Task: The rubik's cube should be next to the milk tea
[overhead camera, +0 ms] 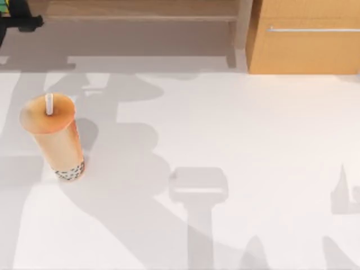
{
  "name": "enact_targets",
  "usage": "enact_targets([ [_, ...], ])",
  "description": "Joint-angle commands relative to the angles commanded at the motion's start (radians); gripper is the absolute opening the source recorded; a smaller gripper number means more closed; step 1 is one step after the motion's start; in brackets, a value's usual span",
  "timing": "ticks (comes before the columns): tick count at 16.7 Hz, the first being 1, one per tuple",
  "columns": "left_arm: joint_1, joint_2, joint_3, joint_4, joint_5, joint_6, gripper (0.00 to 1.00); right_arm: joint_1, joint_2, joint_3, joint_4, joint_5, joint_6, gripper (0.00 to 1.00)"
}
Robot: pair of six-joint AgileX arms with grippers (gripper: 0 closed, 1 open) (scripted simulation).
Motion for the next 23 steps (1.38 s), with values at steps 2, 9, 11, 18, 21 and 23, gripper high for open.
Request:
enact_targets([
  [2, 0.002, -0.003, 0.001, 0.001, 0.0, 0.002, 0.0, 0.0, 0.0, 0.0, 0.0, 0.0, 0.0, 1.0],
  [9, 0.002, -0.028, 0.007, -0.034, -0.001, 0.002, 0.0, 0.0, 0.0, 0.0, 0.0, 0.0, 0.0, 1.0],
  [11, 0.001, -0.023, 0.005, -0.032, -0.001, 0.003, 0.0, 0.0, 0.0, 0.0, 0.0, 0.0, 0.0, 1.0],
  [18, 0.011, -0.113, 0.054, -0.227, -0.018, 0.035, 0.0, 0.0, 0.0, 0.0, 0.0, 0.0, 0.0, 1.0],
  [21, 0.03, -0.19, 0.098, -0.432, -0.04, 0.066, 0.0, 0.0, 0.0, 0.0, 0.0, 0.0, 0.0, 1.0],
  [23, 0.047, -0.241, 0.132, -0.596, -0.058, 0.09, 0.0, 0.0, 0.0, 0.0, 0.0, 0.0, 0.0, 1.0],
])
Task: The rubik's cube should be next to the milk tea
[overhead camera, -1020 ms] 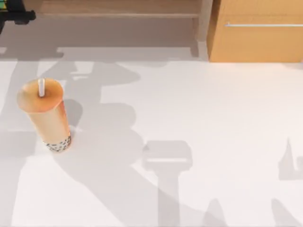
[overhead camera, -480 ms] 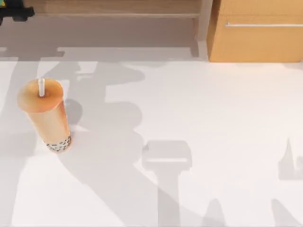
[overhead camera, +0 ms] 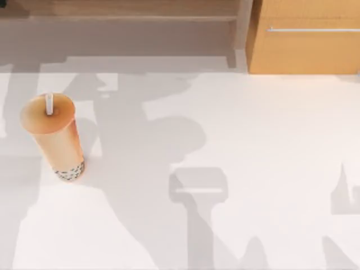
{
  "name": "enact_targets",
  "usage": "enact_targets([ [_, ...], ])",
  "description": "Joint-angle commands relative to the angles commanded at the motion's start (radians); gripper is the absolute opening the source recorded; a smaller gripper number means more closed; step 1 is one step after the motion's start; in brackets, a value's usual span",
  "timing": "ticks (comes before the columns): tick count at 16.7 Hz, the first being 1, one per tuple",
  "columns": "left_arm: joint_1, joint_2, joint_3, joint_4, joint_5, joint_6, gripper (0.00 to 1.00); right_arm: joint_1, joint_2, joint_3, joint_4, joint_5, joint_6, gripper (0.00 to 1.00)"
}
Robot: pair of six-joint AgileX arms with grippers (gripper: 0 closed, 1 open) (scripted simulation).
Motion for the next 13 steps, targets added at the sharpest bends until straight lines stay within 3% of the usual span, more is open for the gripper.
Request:
enact_targets([
  [6, 0.048, -0.108, 0.094, -0.558, -0.054, 0.063, 0.0, 0.0, 0.0, 0.0, 0.0, 0.0, 0.0, 1.0],
  [13, 0.064, -0.066, 0.131, -1.159, -0.078, 0.099, 0.0, 0.0, 0.0, 0.0, 0.0, 0.0, 0.0, 1.0],
])
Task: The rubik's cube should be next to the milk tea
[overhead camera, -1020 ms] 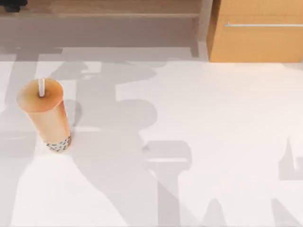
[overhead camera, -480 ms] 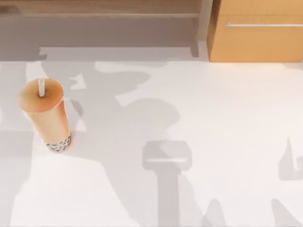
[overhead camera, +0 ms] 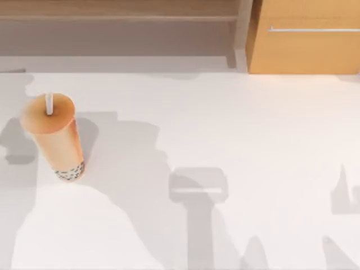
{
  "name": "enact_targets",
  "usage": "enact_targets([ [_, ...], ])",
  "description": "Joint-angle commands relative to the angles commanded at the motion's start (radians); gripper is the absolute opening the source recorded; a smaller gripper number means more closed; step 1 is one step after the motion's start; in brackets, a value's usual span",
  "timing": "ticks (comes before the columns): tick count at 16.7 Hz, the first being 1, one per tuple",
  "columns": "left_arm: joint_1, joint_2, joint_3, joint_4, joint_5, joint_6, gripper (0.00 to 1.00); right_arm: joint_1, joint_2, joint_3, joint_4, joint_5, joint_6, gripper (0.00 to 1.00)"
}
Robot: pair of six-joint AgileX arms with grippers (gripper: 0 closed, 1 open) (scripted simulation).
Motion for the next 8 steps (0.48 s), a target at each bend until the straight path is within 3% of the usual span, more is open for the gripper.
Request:
enact_targets([
  [4, -0.002, 0.055, 0.002, -0.224, 0.004, 0.008, 0.0, 0.0, 0.0, 0.0, 0.0, 0.0, 0.0, 1.0],
  [8, -0.006, 0.082, 0.001, -0.302, 0.008, 0.01, 0.0, 0.0, 0.0, 0.0, 0.0, 0.0, 0.0, 1.0],
])
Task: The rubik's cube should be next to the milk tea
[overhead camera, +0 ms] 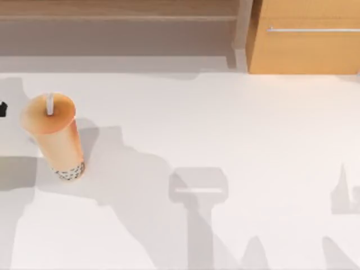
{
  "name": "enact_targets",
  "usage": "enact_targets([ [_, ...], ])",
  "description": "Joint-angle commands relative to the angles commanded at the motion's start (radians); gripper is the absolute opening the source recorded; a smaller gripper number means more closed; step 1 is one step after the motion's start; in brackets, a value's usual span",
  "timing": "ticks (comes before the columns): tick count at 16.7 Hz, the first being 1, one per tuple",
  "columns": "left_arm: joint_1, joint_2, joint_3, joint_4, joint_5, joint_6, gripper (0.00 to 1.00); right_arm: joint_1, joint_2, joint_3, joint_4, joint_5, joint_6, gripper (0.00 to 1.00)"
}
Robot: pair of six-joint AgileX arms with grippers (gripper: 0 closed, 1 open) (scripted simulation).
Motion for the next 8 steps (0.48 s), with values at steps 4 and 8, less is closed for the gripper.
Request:
enact_targets([
  [4, 0.0, -0.003, -0.001, 0.002, -0.001, 0.002, 0.0, 0.0, 0.0, 0.0, 0.0, 0.0, 0.0, 1.0],
  [8, 0.011, -0.005, 0.002, 0.036, -0.017, -0.024, 0.0, 0.0, 0.0, 0.0, 0.0, 0.0, 0.0, 1.0],
])
